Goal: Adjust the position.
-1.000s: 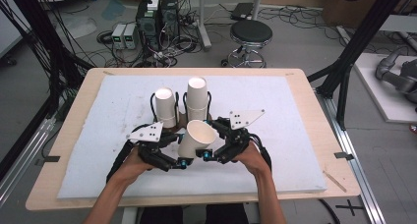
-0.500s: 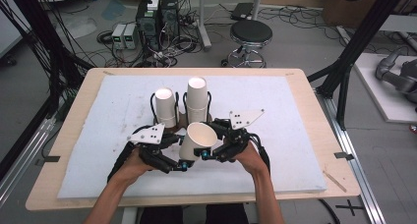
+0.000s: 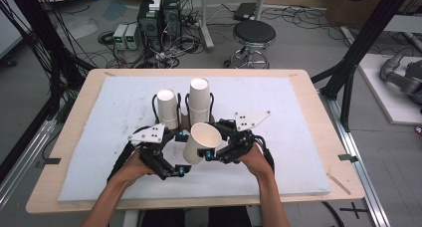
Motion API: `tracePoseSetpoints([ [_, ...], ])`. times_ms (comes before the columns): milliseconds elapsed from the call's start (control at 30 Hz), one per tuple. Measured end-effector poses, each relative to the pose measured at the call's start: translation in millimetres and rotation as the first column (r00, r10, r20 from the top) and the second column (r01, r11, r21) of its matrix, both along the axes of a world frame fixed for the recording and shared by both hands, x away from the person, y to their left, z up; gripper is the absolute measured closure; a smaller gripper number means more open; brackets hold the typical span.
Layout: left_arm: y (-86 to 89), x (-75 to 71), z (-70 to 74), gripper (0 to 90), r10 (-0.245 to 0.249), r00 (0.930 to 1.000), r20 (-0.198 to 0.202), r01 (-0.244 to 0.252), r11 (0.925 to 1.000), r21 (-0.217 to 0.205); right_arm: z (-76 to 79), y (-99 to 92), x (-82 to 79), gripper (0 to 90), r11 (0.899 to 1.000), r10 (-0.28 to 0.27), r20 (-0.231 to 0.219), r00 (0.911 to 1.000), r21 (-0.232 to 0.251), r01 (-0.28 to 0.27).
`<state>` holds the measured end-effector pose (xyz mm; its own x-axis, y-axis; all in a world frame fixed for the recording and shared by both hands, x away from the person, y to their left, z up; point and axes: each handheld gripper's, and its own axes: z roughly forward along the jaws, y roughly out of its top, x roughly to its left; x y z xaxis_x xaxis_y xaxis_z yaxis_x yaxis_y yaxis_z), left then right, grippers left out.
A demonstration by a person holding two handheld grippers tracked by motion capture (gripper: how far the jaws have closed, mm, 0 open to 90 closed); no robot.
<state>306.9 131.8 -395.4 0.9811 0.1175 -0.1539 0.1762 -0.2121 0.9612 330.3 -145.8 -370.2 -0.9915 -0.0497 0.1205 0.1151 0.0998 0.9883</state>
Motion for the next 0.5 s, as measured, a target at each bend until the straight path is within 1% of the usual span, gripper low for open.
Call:
tracePoseSetpoints([
  [67,0.9,0.2,0.3,1.7,-0.001,1.0000,-0.007,0.001,1.0000,0.003,0.1,-0.4,0.1,28.1,1.000,0.003,-0.001,1.0000,0.000,-0.003],
  [100,1.9,0.0,0.7,1.7,0.012,0.9999,0.008,-0.012,0.9999,0.012,0.4,-0.9,0.2,28.1,1.000,-0.004,0.001,1.0000,0.002,0.004],
  [133,2.5,0.1,0.9,1.7,0.011,0.9999,0.003,-0.011,0.9999,0.010,0.6,-1.2,0.3,28.1,1.000,-0.003,0.000,1.0000,0.004,0.003],
  [200,3.5,0.2,1.2,1.7,0.021,0.9997,0.009,-0.021,0.9997,0.013,0.7,-1.5,0.3,28.1,1.000,-0.004,0.002,1.0000,0.003,0.004],
  [333,4.8,0.6,1.3,1.7,0.029,0.9996,0.006,-0.029,0.9993,0.022,0.9,-1.8,0.2,28.1,1.000,-0.007,0.004,1.0000,0.000,0.007],
  [500,6.1,0.7,1.3,1.7,0.049,0.9987,0.016,-0.050,0.9976,0.048,1.5,-2.8,-0.1,28.1,1.000,-0.014,0.013,0.9998,0.002,0.014],
])
